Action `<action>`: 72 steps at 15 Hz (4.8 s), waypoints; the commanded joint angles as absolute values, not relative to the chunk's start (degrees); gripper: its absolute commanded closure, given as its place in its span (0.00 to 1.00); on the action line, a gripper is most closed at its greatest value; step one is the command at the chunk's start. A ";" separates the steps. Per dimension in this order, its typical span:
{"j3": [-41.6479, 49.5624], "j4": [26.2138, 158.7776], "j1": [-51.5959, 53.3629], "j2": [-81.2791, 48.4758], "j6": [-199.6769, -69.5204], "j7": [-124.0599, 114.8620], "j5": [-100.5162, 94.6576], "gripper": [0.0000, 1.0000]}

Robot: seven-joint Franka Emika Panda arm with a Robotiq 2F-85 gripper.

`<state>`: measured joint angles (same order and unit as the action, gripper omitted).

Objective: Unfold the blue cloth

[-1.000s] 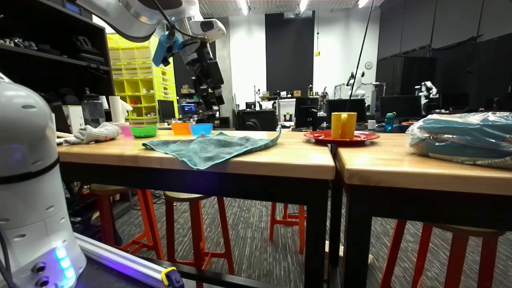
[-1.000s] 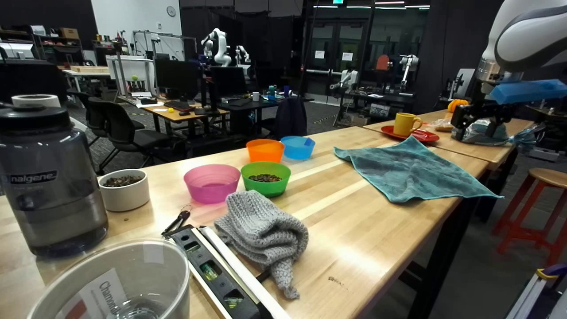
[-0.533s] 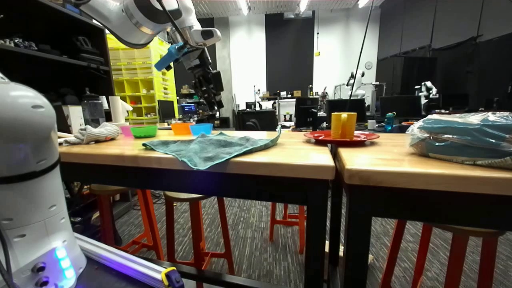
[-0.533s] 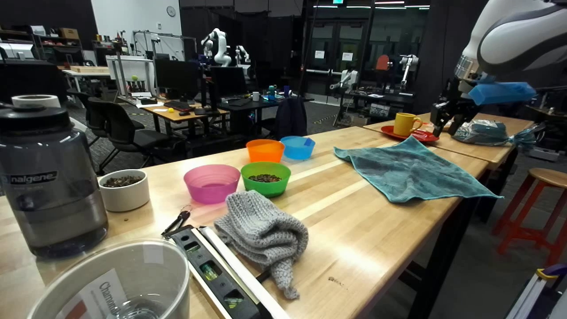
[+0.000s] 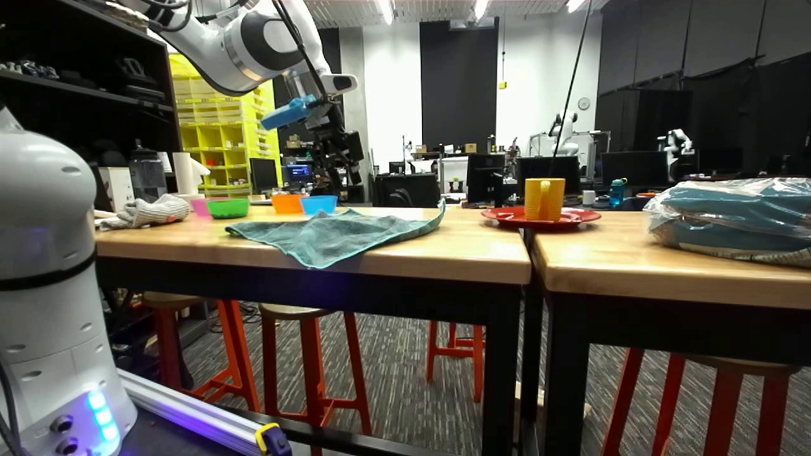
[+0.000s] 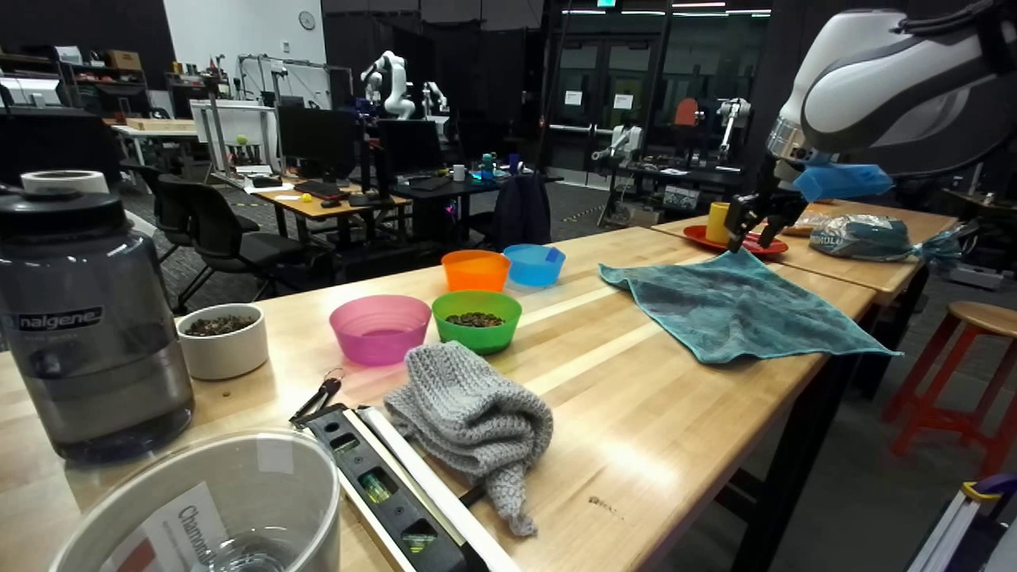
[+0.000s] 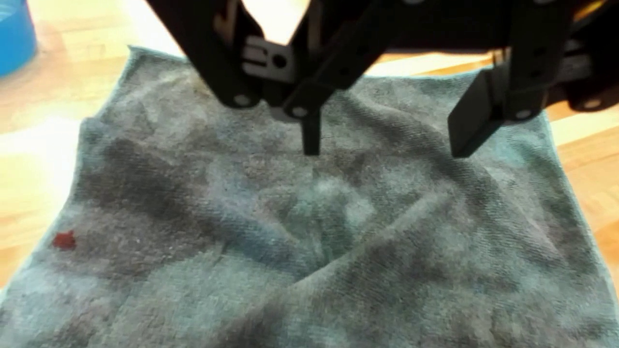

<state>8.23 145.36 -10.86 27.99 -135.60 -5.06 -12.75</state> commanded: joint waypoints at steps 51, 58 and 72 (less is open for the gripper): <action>4.36 109.02 -7.46 -14.79 -133.06 5.95 0.81 0.00; 4.05 112.26 -7.95 -8.67 -134.80 7.18 3.26 0.00; 8.61 117.66 -9.35 -1.07 -122.66 5.84 2.60 0.00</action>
<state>8.03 115.86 -8.99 -2.03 -123.93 6.12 2.06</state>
